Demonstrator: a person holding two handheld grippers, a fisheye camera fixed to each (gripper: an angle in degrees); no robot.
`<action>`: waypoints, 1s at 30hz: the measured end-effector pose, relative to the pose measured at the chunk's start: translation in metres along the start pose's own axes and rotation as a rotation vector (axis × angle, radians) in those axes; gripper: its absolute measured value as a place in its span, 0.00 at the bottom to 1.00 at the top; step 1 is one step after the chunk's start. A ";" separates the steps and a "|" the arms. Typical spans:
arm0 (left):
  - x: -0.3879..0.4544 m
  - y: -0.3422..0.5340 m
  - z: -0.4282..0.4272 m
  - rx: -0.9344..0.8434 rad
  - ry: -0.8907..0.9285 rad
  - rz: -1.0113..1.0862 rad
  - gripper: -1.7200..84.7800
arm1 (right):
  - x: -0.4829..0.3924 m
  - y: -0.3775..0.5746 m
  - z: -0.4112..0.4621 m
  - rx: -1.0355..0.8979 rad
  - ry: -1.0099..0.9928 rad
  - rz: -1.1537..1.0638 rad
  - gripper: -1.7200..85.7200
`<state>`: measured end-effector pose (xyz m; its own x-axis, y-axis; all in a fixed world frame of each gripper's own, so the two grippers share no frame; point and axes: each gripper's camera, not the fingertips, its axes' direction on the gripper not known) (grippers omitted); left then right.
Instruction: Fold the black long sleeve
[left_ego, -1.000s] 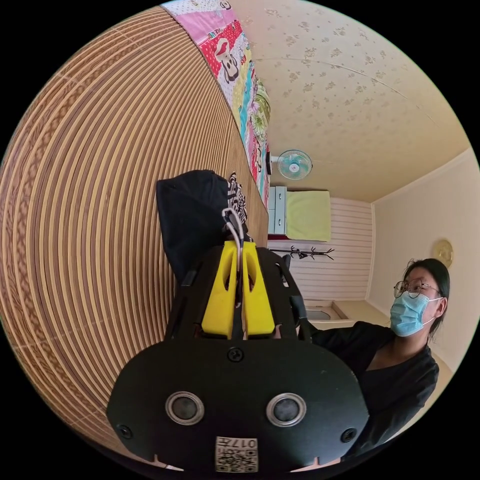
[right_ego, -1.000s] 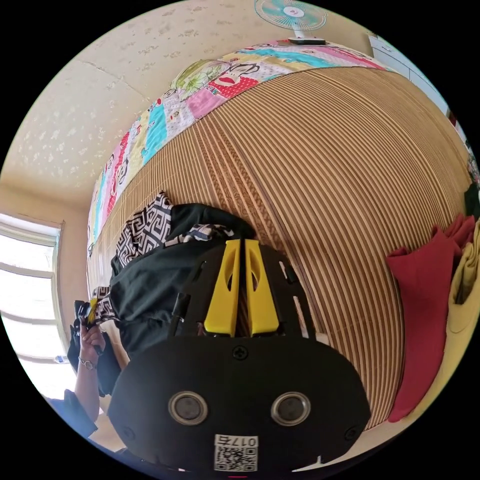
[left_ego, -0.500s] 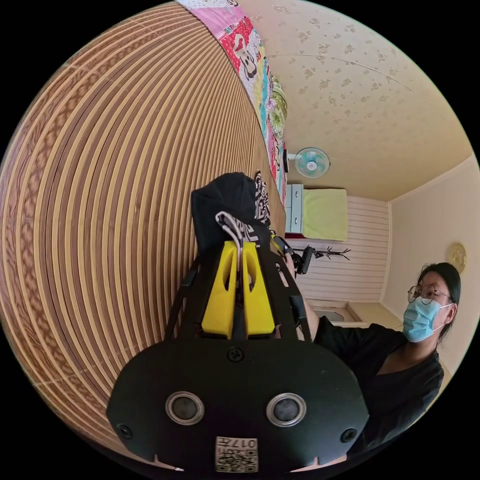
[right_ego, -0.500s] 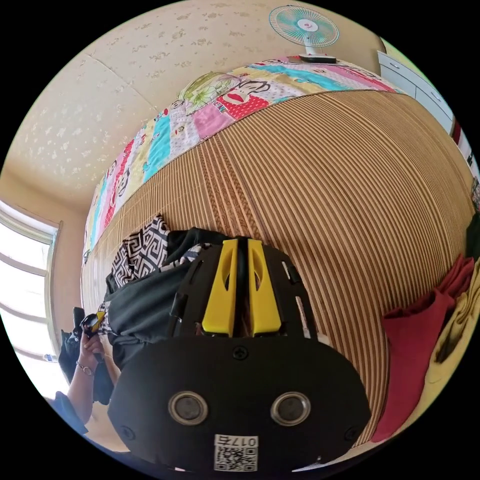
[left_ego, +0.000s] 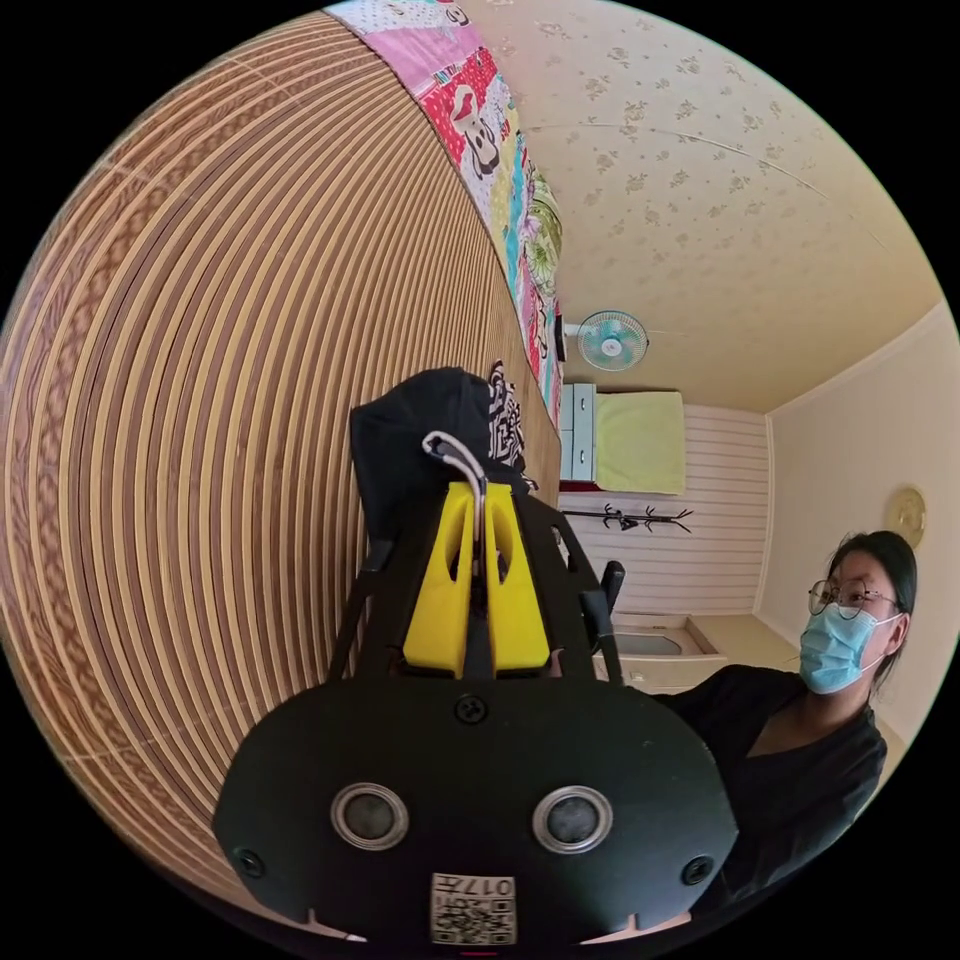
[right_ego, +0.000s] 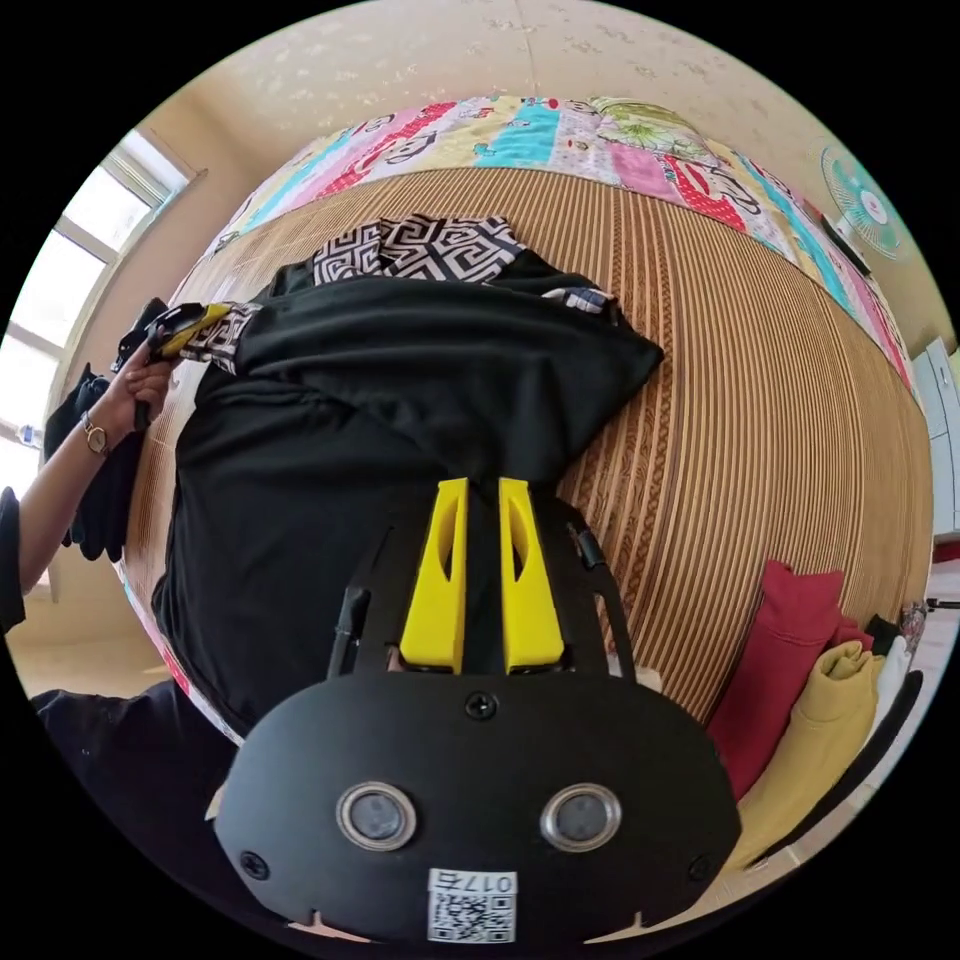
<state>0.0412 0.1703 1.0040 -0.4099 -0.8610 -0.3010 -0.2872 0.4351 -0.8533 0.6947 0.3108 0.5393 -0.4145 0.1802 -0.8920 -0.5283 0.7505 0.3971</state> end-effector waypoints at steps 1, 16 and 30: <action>0.001 0.003 0.001 0.000 0.022 -0.006 0.01 | -0.001 0.000 -0.003 0.003 0.011 -0.010 0.05; -0.019 0.051 0.039 0.009 -0.072 -0.070 0.03 | 0.046 0.018 -0.033 0.039 -0.118 0.166 0.09; -0.003 0.121 0.097 -0.041 -0.368 0.052 0.06 | 0.074 0.002 -0.085 0.147 -0.230 0.350 0.13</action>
<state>0.0921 0.1997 0.8606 -0.0882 -0.8714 -0.4826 -0.3116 0.4843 -0.8175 0.6005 0.2718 0.4927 -0.3650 0.5644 -0.7404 -0.2676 0.6982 0.6640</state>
